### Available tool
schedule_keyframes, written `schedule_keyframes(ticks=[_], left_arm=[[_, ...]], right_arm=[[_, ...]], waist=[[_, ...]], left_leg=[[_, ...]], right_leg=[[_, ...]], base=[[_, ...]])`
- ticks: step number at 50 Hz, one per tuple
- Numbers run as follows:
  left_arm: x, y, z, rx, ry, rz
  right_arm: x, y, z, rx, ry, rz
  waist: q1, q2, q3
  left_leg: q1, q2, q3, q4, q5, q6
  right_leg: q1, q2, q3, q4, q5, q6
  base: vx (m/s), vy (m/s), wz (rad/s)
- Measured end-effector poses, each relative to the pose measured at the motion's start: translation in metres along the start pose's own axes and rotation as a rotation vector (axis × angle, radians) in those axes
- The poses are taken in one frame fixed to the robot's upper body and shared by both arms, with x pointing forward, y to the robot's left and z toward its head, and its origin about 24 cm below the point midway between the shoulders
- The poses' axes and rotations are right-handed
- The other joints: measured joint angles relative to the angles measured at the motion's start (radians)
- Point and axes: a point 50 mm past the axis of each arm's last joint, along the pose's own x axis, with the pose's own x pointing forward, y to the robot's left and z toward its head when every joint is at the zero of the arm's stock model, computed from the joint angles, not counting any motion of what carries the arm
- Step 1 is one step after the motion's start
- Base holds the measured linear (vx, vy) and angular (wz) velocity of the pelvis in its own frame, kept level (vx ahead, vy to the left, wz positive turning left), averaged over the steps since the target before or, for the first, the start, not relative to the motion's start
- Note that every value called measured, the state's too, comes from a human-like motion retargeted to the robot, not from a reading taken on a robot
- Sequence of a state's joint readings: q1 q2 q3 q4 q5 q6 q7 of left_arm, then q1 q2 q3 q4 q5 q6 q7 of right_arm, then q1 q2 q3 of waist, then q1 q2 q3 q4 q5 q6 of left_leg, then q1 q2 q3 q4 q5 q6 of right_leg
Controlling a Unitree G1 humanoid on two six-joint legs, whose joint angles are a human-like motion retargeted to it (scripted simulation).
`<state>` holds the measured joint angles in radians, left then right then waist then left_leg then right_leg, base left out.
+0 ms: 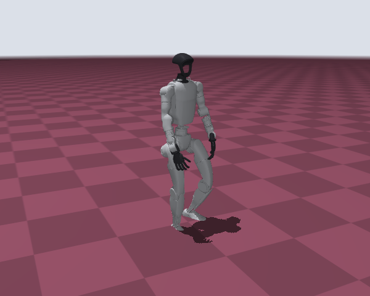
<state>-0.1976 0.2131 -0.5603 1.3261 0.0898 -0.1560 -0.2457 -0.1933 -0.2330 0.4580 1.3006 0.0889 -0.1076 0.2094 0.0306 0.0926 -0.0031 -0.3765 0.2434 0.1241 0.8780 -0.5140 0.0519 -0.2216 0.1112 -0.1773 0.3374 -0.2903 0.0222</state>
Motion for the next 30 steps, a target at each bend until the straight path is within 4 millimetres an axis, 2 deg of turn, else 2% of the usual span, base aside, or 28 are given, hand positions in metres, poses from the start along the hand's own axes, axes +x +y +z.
schedule_keyframes(ticks=[2,6,19,30], left_arm=[[0.001,0.000,0.005,-0.012,-0.014,0.001],[0.003,-0.005,0.007,-0.028,-0.024,-0.004],[0.005,-0.006,0.015,-0.059,-0.065,0.034],[-0.002,-0.004,-0.012,-0.137,-0.011,0.069]], right_arm=[[0.000,-0.004,0.005,-0.002,-0.012,0.003],[0.000,-0.004,0.008,-0.012,-0.023,0.008],[-0.002,-0.006,0.001,-0.085,-0.005,-0.002],[-0.004,-0.005,-0.008,-0.135,0.029,0.025]], waist=[[0.001,-0.013,-0.005],[-0.001,-0.005,-0.008],[-0.058,-0.040,0.002],[-0.086,-0.074,0.017]], left_leg=[[0.015,-0.057,-0.036,-0.098,0.025,-0.008],[0.023,-0.082,-0.086,-0.131,0.021,-0.016],[0.140,-0.135,0.014,-0.247,0.010,0.046],[0.211,-0.178,0.081,-0.327,0.035,0.070]], right_leg=[[0.033,-0.003,0.032,-0.084,0.041,0.015],[0.025,0.019,0.076,-0.064,0.040,0.034],[0.008,-0.030,0.161,0.001,0.002,0.106],[-0.011,-0.067,0.204,0.063,-0.016,0.153]], base=[[0.05,0.03,-1.08],[0.03,0.06,-0.96],[0.04,0.10,-0.51],[0.00,0.05,-0.32]])
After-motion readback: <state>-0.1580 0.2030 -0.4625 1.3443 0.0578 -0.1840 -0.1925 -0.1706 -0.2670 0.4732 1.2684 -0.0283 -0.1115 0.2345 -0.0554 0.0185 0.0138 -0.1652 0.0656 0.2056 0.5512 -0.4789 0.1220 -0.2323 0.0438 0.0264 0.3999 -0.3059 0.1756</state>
